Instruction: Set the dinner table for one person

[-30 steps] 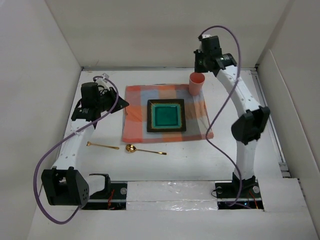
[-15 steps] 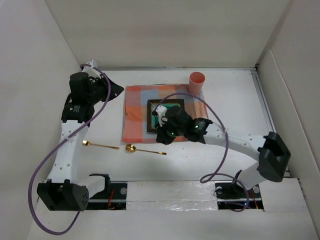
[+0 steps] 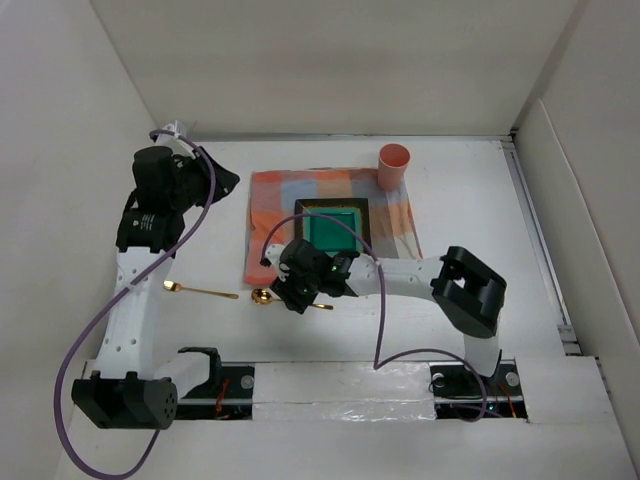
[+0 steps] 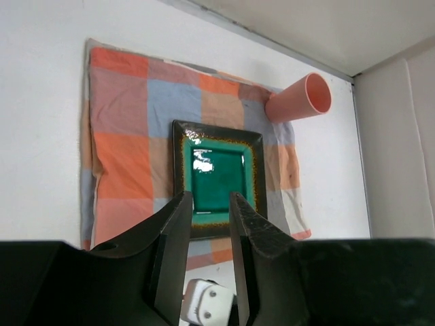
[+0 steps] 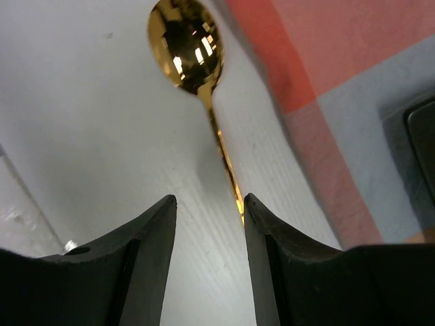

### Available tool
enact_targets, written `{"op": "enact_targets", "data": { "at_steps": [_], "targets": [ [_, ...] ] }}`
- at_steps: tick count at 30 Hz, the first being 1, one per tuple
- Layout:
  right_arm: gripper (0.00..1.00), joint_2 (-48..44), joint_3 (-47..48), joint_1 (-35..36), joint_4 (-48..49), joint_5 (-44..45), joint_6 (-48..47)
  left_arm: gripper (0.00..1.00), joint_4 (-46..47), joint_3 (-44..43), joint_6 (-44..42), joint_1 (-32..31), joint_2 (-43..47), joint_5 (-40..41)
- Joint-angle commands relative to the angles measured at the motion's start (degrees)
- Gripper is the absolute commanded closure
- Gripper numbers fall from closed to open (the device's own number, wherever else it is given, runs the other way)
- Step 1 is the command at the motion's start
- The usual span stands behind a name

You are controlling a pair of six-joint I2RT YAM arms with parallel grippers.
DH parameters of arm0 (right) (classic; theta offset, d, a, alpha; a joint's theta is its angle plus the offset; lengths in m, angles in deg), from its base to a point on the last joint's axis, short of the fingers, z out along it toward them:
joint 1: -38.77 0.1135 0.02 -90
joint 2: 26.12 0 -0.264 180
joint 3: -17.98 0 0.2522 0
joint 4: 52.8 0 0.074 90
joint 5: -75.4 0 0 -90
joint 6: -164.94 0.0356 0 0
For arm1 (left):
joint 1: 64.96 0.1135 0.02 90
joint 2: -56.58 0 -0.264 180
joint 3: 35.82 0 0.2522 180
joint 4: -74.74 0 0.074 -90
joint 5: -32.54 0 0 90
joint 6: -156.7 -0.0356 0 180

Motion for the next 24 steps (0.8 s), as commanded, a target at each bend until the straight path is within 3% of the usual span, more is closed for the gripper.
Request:
{"op": "enact_targets", "data": {
  "at_steps": [1, 8, 13, 16, 20, 24],
  "targets": [
    [0.5, 2.5, 4.7, 0.5, 1.6, 2.7, -2.0, 0.74, 1.0, -4.1, -1.4, -0.3, 1.8, 1.2],
    [0.51, 7.8, 7.7, 1.0, 1.2, 5.1, -3.2, 0.74, 2.5, -2.6, -1.5, -0.3, 2.5, -1.1],
    [0.57, 9.8, 6.1, 1.7, 2.1, 8.7, -3.4, 0.74, 1.9, -2.0, -2.1, -0.3, 2.9, -0.6],
    [0.67, 9.7, 4.2, 2.7, 3.4, 11.3, -1.1, 0.74, 1.6, -2.1, -2.5, -0.3, 3.2, 0.1],
    [0.98, 8.6, 0.6, 4.4, 5.5, 14.9, 1.6, 0.74, 1.1, -2.2, -2.7, -0.3, 3.3, 0.5],
    [1.0, 3.7, -1.5, 5.6, 5.1, 14.3, 3.6, 0.74, 0.8, -2.6, -2.9, -0.3, 3.3, 1.2]
  ]
}}
